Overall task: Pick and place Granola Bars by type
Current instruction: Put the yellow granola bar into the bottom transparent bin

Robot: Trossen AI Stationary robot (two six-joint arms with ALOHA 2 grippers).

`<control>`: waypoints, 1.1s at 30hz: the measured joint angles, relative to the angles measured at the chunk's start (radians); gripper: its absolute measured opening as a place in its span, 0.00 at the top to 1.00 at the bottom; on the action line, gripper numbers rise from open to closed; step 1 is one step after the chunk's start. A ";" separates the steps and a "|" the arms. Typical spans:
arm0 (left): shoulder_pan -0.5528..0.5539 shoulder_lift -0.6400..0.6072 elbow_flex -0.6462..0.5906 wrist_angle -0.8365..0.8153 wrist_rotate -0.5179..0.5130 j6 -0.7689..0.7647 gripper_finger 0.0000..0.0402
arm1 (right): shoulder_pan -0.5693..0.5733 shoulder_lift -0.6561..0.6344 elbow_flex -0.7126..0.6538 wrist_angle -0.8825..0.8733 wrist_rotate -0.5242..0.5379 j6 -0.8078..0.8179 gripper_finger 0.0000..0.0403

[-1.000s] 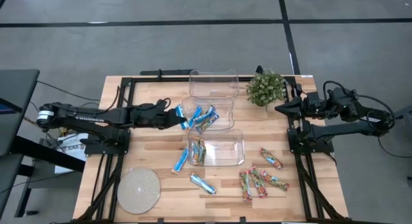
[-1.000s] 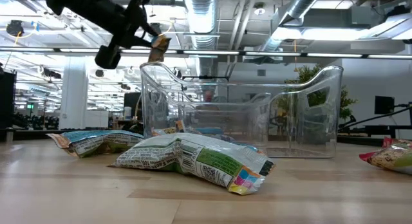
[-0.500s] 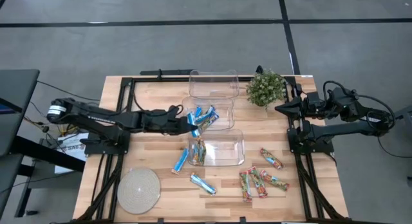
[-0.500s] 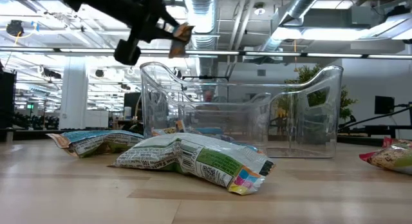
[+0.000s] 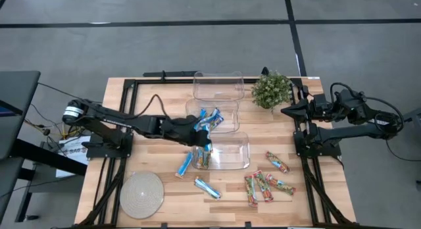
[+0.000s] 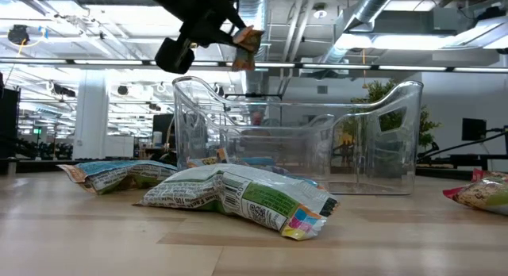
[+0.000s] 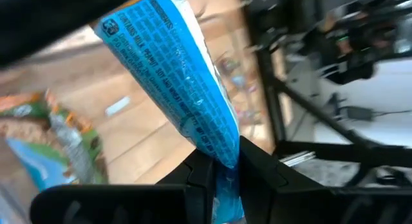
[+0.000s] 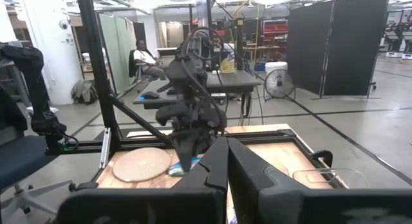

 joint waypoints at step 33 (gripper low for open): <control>-0.039 0.323 0.313 -0.337 0.012 -0.091 0.89 | 0.000 0.000 0.000 0.000 0.000 0.000 1.00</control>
